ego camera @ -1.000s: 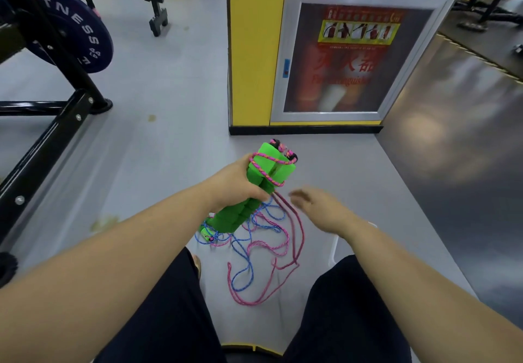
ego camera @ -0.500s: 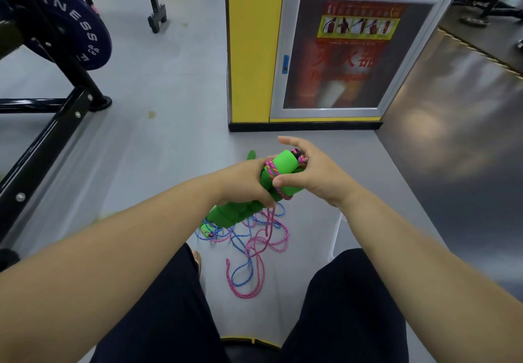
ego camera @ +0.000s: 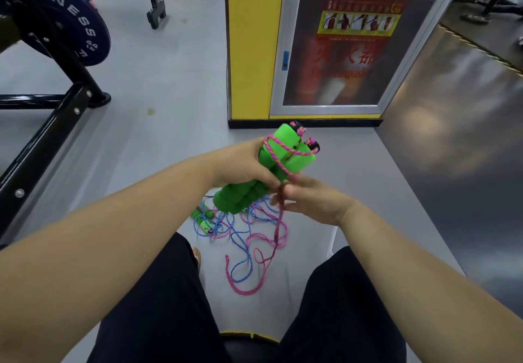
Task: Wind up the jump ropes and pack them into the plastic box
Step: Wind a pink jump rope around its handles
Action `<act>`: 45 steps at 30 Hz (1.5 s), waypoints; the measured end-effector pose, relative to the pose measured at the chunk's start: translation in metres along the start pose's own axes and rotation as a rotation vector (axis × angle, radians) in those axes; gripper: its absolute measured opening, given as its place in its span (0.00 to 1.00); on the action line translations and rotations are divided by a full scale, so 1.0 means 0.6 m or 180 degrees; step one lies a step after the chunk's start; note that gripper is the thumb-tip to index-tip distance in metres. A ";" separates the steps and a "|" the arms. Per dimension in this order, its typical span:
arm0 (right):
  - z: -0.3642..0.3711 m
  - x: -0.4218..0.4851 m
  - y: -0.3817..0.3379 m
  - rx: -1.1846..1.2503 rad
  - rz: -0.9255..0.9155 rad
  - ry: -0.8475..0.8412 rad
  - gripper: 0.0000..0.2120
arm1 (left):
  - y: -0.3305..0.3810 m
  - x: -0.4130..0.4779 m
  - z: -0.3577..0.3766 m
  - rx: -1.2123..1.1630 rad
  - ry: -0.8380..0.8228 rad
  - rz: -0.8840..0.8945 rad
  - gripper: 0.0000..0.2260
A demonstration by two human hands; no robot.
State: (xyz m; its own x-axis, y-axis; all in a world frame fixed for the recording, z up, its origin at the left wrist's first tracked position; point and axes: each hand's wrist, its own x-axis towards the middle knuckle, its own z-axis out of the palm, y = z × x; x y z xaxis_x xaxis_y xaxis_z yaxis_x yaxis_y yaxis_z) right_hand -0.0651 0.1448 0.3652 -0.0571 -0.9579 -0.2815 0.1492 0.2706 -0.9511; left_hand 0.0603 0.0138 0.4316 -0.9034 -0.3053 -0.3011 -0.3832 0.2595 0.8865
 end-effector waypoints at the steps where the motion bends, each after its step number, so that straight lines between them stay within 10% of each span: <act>1: 0.007 0.002 0.002 -0.0571 0.0044 0.0322 0.16 | 0.000 0.002 -0.005 0.0081 0.0152 -0.0008 0.20; 11: 0.035 -0.011 -0.047 -0.5110 -0.0645 0.0764 0.15 | -0.041 0.015 -0.014 0.3423 0.1039 -0.0583 0.14; 16: 0.008 0.006 -0.120 -0.4708 -0.2538 0.0775 0.06 | -0.037 0.023 0.034 0.4631 0.0124 0.0131 0.11; 24: -0.023 -0.005 -0.073 -0.1128 -0.0542 0.0905 0.12 | -0.027 -0.002 0.026 0.1983 0.0427 0.0928 0.13; 34: 0.005 -0.012 -0.006 -0.3730 -0.0139 0.0863 0.16 | -0.069 0.009 -0.001 0.0488 0.1155 -0.0053 0.29; 39: 0.013 -0.021 -0.054 -0.5418 -0.0788 0.0531 0.14 | -0.074 0.011 -0.004 0.2347 0.1149 -0.0488 0.21; 42: 0.007 -0.015 -0.101 -0.5256 -0.2233 0.0490 0.07 | -0.070 0.011 0.007 0.3497 0.0779 -0.0335 0.21; 45: 0.003 -0.003 -0.142 -0.4471 -0.2143 0.0153 0.05 | -0.058 0.005 0.017 0.4212 0.0274 0.0090 0.21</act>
State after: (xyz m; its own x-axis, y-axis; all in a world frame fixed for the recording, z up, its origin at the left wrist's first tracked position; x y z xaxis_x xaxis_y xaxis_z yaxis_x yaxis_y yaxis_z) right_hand -0.0760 0.1231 0.4466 0.2341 -0.9388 0.2527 -0.9238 -0.2958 -0.2431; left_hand 0.0689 0.0129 0.3964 -0.9179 -0.3291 -0.2217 -0.3062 0.9428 -0.1316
